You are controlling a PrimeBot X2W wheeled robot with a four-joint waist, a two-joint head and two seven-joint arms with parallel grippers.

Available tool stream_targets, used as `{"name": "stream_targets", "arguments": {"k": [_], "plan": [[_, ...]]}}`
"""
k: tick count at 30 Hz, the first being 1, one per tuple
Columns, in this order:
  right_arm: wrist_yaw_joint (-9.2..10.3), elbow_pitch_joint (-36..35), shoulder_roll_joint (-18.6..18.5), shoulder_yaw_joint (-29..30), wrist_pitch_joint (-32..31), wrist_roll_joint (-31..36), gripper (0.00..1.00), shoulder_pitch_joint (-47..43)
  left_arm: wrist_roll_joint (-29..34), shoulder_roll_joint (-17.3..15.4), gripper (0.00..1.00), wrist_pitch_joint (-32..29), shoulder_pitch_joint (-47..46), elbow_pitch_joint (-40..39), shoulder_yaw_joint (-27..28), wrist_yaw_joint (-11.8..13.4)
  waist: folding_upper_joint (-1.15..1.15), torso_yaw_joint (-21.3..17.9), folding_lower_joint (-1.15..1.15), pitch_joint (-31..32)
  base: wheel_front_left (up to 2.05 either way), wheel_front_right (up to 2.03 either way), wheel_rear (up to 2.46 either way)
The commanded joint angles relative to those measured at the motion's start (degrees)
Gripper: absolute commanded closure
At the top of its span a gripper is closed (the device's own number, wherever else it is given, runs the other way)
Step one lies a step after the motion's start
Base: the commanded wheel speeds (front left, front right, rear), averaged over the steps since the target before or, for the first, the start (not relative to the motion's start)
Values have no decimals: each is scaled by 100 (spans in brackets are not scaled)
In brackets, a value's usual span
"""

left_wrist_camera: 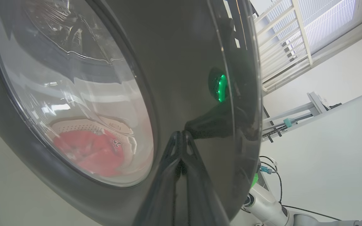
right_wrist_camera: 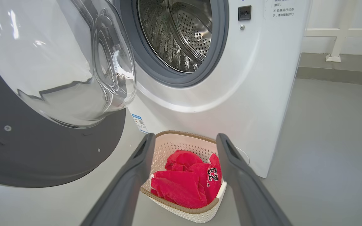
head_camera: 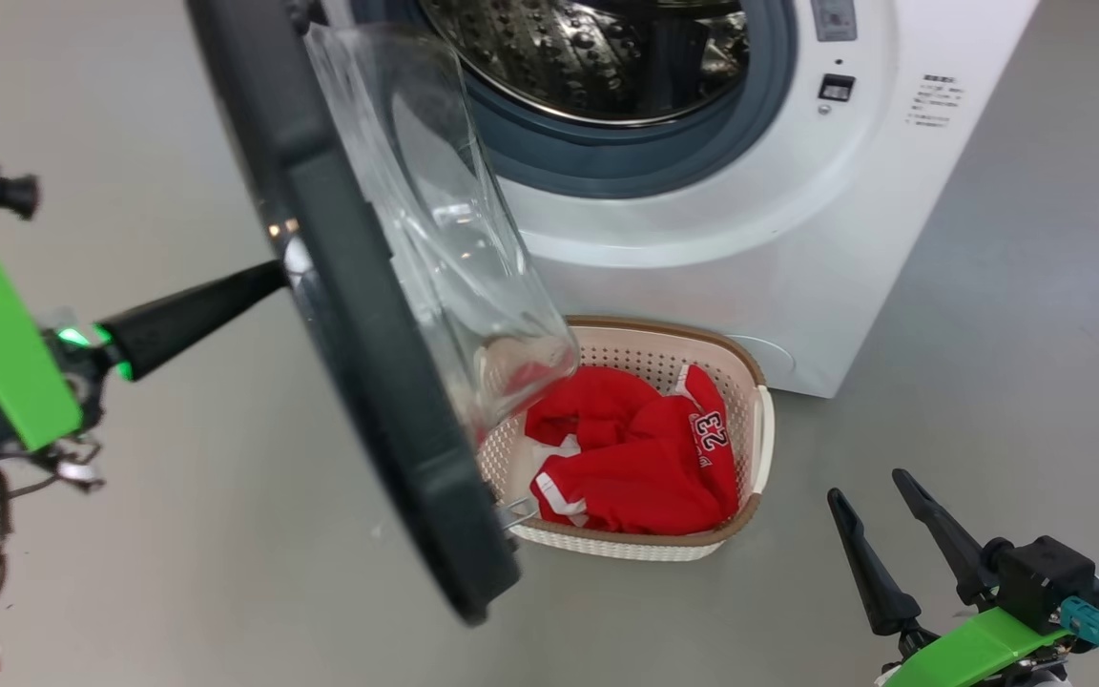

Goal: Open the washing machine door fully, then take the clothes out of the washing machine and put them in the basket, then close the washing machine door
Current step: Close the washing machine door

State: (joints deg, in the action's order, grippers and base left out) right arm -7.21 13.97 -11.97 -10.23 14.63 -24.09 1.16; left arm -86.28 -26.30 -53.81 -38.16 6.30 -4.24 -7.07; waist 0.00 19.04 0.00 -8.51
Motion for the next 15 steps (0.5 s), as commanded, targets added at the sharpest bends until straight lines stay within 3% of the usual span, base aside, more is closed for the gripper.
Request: {"name": "stream_targets", "arguments": {"k": [1, 15], "plan": [[-28, -149, -41, -82, 37, 66, 0, 52, 12, -144, 100, 77, -312, -202, 130, -42, 0, -75, 0, -20, 0, 0, 0], [-28, -157, -15, -18, 37, 85, 0, 19, 137, -126, 100, 565, -246, -99, -134, -42, 0, -192, 0, 25, 0, 0, 0]]}}
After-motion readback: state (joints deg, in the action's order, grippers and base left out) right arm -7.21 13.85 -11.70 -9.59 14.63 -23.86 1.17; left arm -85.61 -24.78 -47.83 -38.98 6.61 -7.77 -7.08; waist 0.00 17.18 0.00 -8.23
